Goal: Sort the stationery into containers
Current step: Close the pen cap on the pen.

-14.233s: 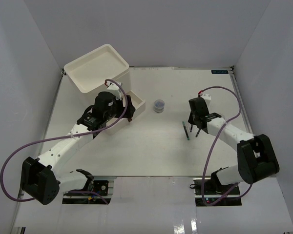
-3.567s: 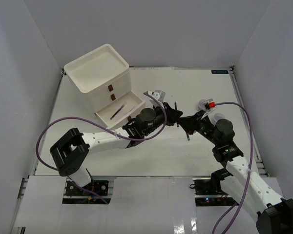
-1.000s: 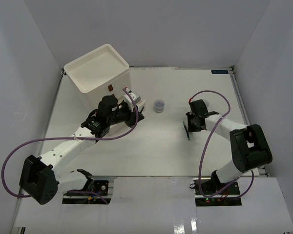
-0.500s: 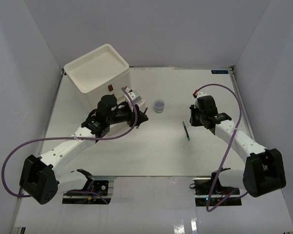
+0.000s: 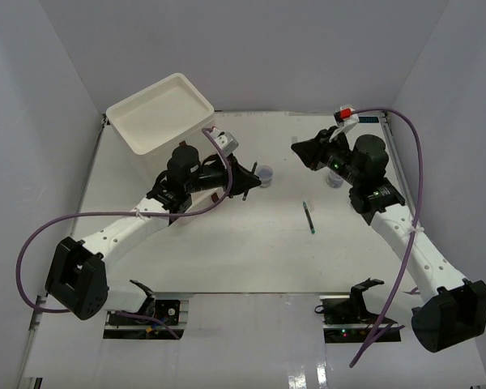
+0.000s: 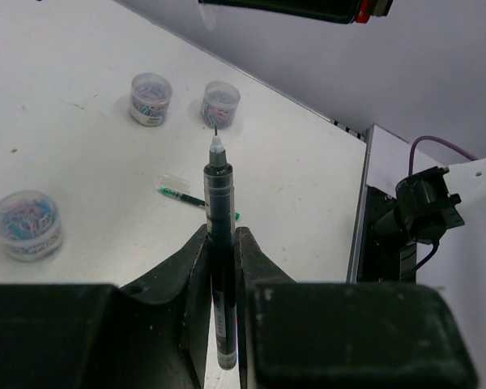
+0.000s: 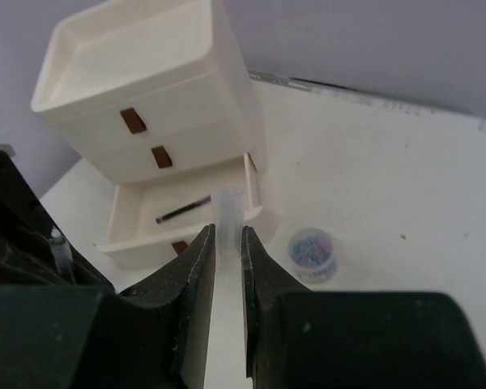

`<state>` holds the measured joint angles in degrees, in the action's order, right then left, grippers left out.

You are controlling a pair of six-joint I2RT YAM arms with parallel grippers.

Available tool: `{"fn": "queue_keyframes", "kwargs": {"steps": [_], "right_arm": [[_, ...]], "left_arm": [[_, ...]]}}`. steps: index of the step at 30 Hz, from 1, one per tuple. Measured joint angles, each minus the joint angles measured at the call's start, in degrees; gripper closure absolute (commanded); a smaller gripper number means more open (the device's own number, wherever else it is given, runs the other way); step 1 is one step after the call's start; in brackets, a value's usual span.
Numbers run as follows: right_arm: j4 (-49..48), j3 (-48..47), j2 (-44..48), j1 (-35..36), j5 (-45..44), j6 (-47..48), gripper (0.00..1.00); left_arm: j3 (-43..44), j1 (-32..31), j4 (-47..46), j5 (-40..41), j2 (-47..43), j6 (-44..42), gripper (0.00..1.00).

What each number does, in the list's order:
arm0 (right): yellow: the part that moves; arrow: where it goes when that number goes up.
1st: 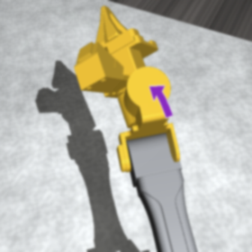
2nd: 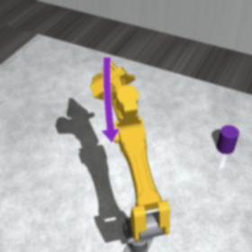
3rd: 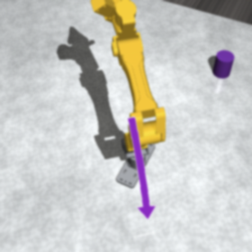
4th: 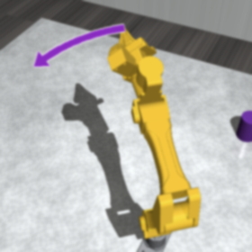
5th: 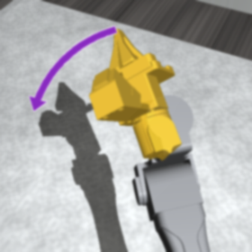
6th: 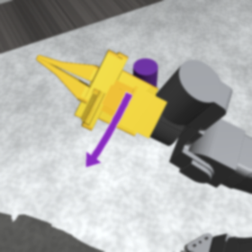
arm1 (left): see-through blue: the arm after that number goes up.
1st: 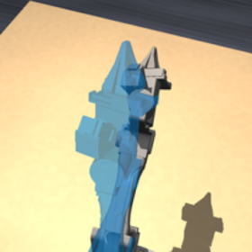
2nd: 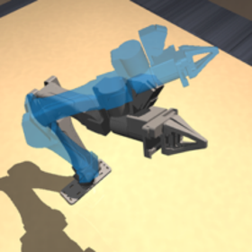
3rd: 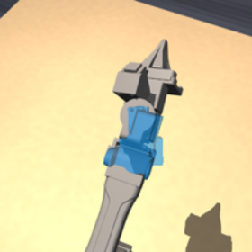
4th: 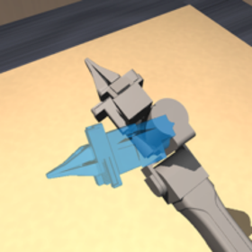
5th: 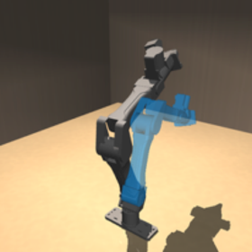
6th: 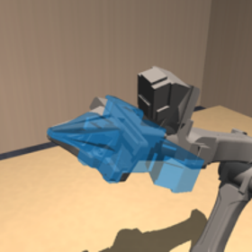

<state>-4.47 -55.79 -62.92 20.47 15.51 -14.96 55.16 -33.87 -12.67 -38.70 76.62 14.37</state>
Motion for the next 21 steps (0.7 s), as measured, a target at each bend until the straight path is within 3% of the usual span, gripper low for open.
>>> {"fn": "queue_keyframes", "kwargs": {"steps": [12,21], "right_arm": [[-23.06,0.5,-4.22,10.29,2.54,-8.39,0.92],[-32.59,3.15,-5.07,15.69,0.17,-10.27,0.92]], "left_arm": [[-7.08,0.0,-5.62,4.46,-4.59,2.73,0.77],[-7.98,0.0,-6.43,9.25,-6.32,2.67,0.76]]}}
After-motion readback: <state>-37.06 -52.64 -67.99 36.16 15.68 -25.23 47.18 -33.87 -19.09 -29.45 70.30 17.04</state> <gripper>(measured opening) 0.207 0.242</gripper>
